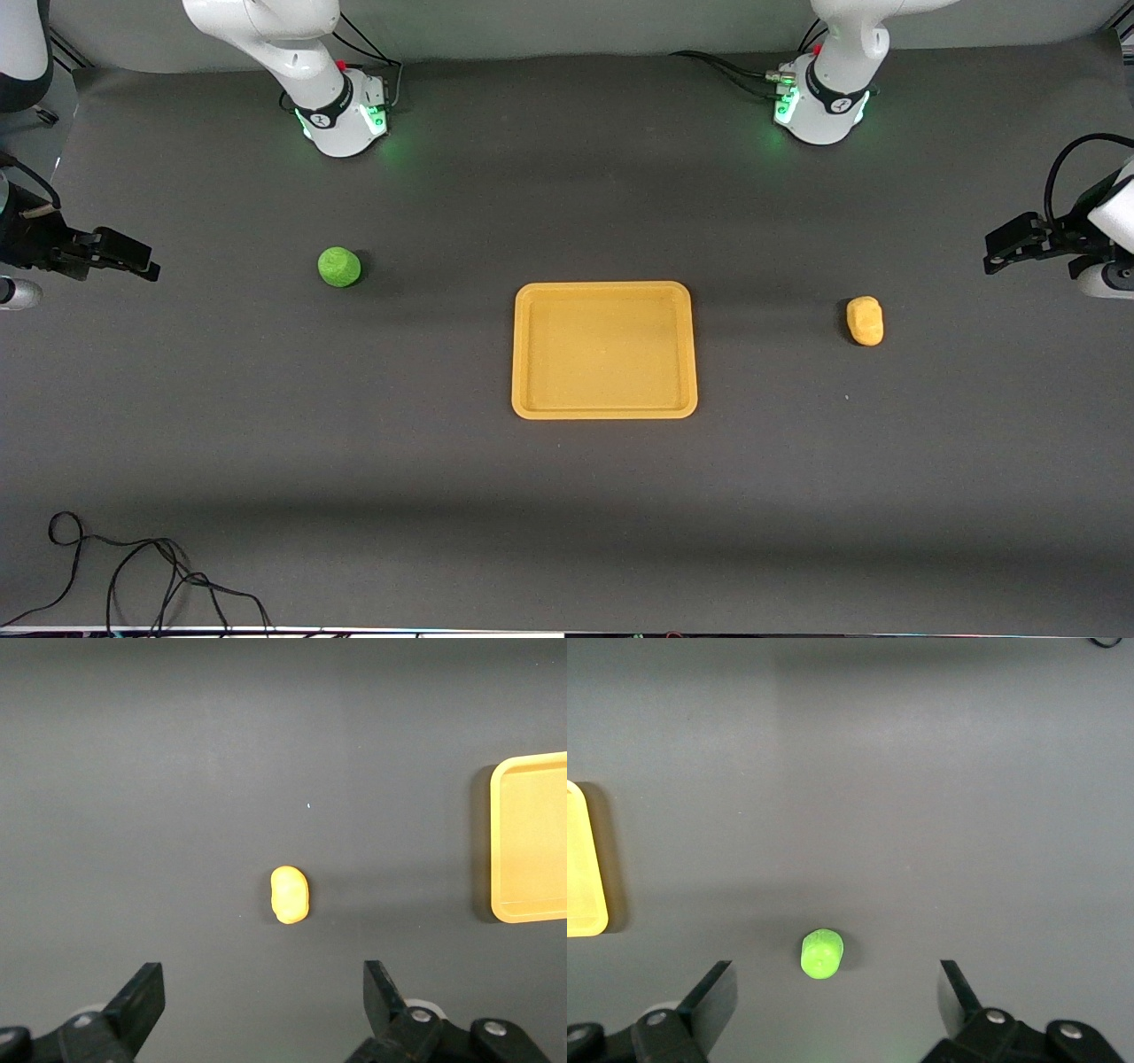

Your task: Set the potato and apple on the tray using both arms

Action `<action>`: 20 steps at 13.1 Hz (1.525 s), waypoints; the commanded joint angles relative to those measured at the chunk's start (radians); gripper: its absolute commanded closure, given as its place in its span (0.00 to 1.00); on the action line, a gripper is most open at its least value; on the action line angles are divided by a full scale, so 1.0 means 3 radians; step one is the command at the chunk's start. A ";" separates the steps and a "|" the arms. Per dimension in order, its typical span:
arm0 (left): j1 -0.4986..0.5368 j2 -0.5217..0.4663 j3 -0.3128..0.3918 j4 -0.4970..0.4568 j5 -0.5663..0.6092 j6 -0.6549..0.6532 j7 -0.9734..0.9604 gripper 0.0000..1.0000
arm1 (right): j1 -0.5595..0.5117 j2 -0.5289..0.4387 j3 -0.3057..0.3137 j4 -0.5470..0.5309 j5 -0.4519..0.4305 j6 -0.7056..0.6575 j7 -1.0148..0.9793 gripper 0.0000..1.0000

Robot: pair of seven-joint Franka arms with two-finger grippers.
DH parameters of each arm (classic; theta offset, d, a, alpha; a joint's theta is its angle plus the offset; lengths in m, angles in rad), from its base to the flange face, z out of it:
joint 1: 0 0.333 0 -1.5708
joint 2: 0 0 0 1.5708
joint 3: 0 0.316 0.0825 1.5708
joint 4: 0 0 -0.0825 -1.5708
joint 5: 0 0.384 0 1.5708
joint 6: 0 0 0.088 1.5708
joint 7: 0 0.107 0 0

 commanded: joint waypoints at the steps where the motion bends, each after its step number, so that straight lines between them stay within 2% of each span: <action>1: -0.0011 0.0023 0.0006 0.0048 0.0025 0.0011 -0.0048 0.00 | 0.0010 0.0036 -0.0012 0.0081 0.0017 -0.0039 -0.0061 0.00; 5: -0.0006 -0.0002 0.0006 0.0003 0.0005 0.0006 -0.0048 0.00 | 0.0010 0.0057 -0.0007 0.0116 0.0012 -0.0039 -0.0035 0.00; 6: -0.0001 -0.0048 0.0012 -0.0124 0.0005 0.0046 -0.0048 0.00 | 0.0010 0.0057 -0.0007 0.0116 0.0012 -0.0039 -0.0035 0.00; 7: -0.0001 -0.0165 0.0017 -0.0374 0.0005 0.0194 -0.0048 0.00 | 0.0010 0.0067 -0.0007 0.0116 0.0017 -0.0039 -0.0035 0.00; 8: 0.0004 -0.0272 0.0017 -0.0781 0.0005 0.0580 -0.0048 0.00 | 0.0010 0.0097 -0.0007 0.0116 0.0027 -0.0034 -0.0030 0.00; 10: -0.0006 -0.0325 0.0017 -0.1884 0.0005 0.1963 -0.0069 0.00 | 0.0010 0.0103 -0.0007 0.0126 0.0022 -0.0019 -0.0035 0.00; 11: -0.0006 -0.0173 0.0017 -0.2310 0.0005 0.2531 -0.0084 0.00 | 0.0010 0.0103 -0.0007 0.0142 0.0022 -0.0018 -0.0045 0.00; 12: 0.0004 0.0052 0.0017 -0.2476 0.0005 0.2927 -0.0064 0.00 | 0.0010 0.0103 -0.0007 0.0132 0.0022 -0.0008 -0.0061 0.00; 15: 0.0004 0.0645 0.0017 -0.2564 -0.0001 0.3175 -0.0206 0.00 | 0.0137 -0.0060 -0.0007 -0.0133 0.0017 0.0037 -0.0035 0.00; 17: 0.0019 0.1024 0.0017 -0.2621 -0.0001 0.3558 -0.0217 0.01 | 0.0244 -0.0437 -0.0002 -0.0622 0.0022 0.0241 0.0056 0.00; 18: 0.0019 0.1132 0.0017 -0.2606 0.0005 0.3595 -0.0212 0.01 | 0.0336 -0.0692 -0.0007 -0.0939 0.0022 0.0339 0.0128 0.00; 19: 0.0019 0.1118 0.0017 -0.2595 0.0010 0.3580 -0.0207 0.13 | 0.0382 -0.0958 -0.0007 -0.1251 0.0022 0.0421 0.0149 0.00; 20: 0.0014 0.1062 0.0017 -0.2580 0.0015 0.3529 -0.0202 0.41 | 0.0418 -0.1199 -0.0007 -0.1538 0.0017 0.0472 0.0144 0.00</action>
